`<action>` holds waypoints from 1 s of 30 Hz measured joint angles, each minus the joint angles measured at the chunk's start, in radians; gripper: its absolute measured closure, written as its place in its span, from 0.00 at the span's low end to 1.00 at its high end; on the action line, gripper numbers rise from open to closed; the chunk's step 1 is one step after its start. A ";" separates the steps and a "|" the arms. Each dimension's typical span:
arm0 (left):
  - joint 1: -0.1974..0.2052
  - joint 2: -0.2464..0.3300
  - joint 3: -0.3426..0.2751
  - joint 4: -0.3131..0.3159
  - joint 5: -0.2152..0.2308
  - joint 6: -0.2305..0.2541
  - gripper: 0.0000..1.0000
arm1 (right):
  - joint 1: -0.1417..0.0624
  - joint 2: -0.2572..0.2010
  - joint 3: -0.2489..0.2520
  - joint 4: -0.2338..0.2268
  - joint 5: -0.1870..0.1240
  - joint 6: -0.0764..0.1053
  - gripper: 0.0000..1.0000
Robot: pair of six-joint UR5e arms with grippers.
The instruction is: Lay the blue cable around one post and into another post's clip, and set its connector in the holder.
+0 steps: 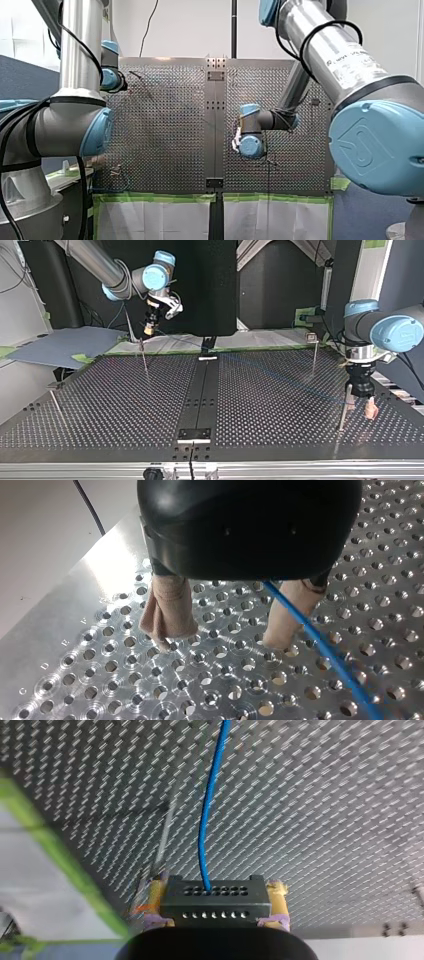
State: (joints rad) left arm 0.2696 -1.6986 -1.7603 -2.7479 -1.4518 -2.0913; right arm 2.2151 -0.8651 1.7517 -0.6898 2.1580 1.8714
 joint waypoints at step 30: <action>0.000 0.000 0.000 0.013 0.019 -0.029 0.00 | -0.285 0.141 0.296 -0.295 -0.261 -0.196 1.00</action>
State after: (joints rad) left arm 0.2696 -1.6986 -1.7599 -2.7350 -1.4326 -2.1207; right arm 1.9305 -0.7237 2.0473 -0.9852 1.8966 1.6750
